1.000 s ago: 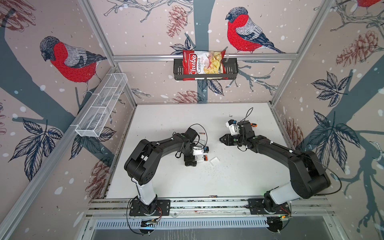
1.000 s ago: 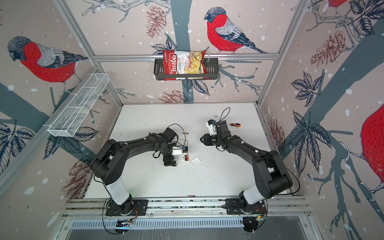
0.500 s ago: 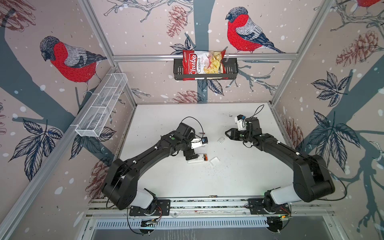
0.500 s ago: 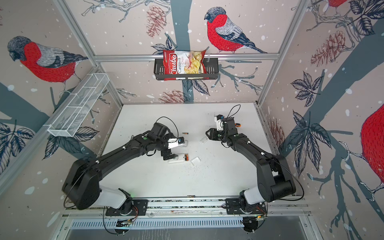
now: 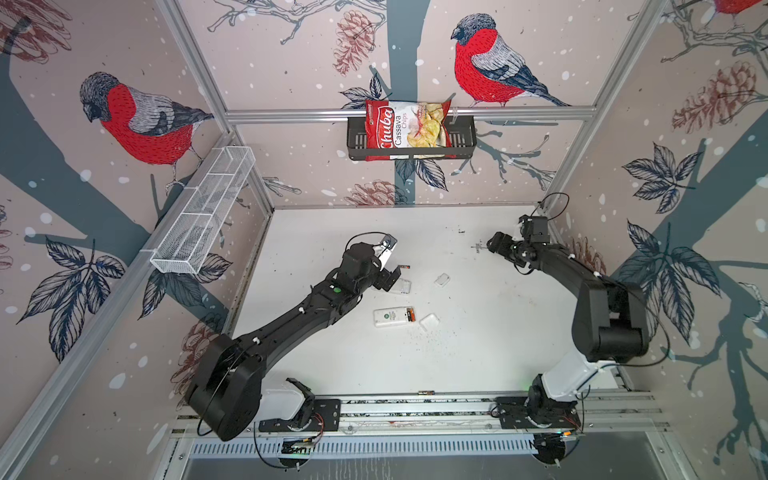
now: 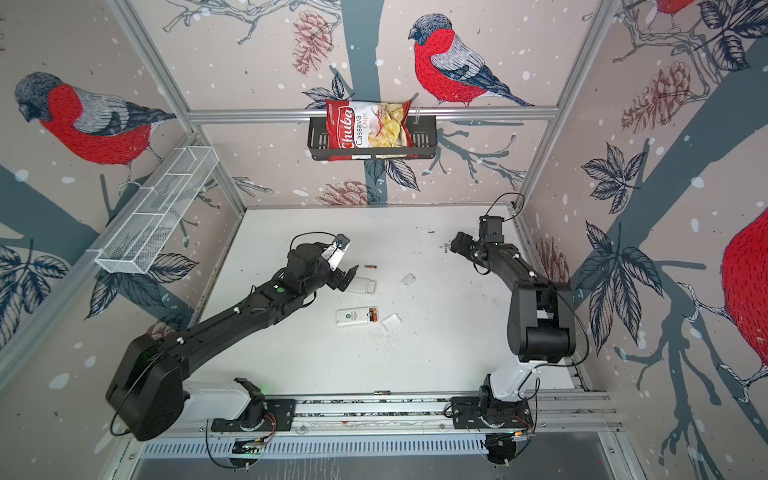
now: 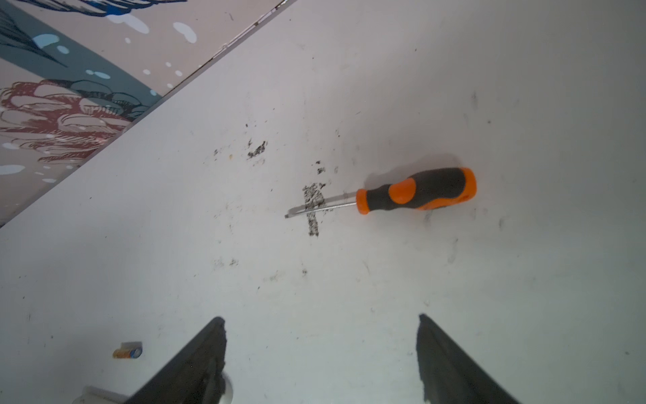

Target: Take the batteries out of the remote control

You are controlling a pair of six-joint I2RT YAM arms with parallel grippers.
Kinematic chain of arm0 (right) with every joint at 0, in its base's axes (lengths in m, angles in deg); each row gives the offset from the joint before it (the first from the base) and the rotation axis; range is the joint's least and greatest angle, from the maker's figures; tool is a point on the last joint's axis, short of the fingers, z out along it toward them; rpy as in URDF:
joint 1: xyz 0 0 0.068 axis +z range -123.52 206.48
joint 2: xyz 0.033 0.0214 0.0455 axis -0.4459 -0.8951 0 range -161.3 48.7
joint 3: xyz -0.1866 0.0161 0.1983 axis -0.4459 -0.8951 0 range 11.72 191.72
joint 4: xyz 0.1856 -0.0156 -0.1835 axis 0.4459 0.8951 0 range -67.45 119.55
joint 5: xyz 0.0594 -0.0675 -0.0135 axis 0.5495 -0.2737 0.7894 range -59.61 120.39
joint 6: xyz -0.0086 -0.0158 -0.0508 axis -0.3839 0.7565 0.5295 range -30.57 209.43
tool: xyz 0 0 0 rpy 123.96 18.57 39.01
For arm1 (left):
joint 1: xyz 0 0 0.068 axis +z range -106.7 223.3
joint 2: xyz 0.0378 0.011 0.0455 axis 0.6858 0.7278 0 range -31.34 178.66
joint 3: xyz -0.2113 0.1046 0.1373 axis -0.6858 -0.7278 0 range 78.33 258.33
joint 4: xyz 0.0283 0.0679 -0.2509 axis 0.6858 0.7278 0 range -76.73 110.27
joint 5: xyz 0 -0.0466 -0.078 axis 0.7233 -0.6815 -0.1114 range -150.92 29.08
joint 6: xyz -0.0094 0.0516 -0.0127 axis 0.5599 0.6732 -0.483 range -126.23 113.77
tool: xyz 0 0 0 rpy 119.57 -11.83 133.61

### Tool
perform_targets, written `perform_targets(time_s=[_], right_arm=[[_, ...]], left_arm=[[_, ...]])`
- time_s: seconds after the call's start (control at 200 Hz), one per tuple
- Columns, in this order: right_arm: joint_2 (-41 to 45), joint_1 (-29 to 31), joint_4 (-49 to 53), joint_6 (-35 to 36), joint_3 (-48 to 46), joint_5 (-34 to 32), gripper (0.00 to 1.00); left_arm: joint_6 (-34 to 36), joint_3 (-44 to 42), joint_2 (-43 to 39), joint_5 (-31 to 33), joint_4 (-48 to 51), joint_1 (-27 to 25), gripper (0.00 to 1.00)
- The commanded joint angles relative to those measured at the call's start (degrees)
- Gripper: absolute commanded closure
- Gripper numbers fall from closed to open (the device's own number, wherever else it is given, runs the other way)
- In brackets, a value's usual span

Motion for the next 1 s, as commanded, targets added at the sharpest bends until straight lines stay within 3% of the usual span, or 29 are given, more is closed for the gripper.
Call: perform_targets(time_s=[0.0, 0.205, 0.385, 0.71, 0.996], right_arm=[[-4.06, -0.73, 3.49, 0.23, 4.42, -4.82, 0.13], [-13.51, -1.56, 8.21, 1.27, 15.34, -8.9, 0.09], [-20.68, -1.63, 12.42, 2.84, 23.45, -12.01, 0.09], [-28.24, -3.35, 15.92, 6.03, 30.59, -14.22, 0.13], [-28.54, -2.79, 16.1, 6.66, 28.75, -13.74, 0.19]], left_arm=[[-11.25, 0.81, 1.98, 5.4, -8.33, 0.01, 0.02], [-18.7, -5.79, 3.04, 1.88, -23.17, -0.06, 0.02], [-19.19, -9.75, 4.03, -0.31, -31.9, -0.7, 0.03], [-16.02, -13.27, 5.81, -0.44, -38.59, -1.44, 0.05], [-15.96, -12.67, 7.08, -2.93, -39.13, -1.44, 0.05]])
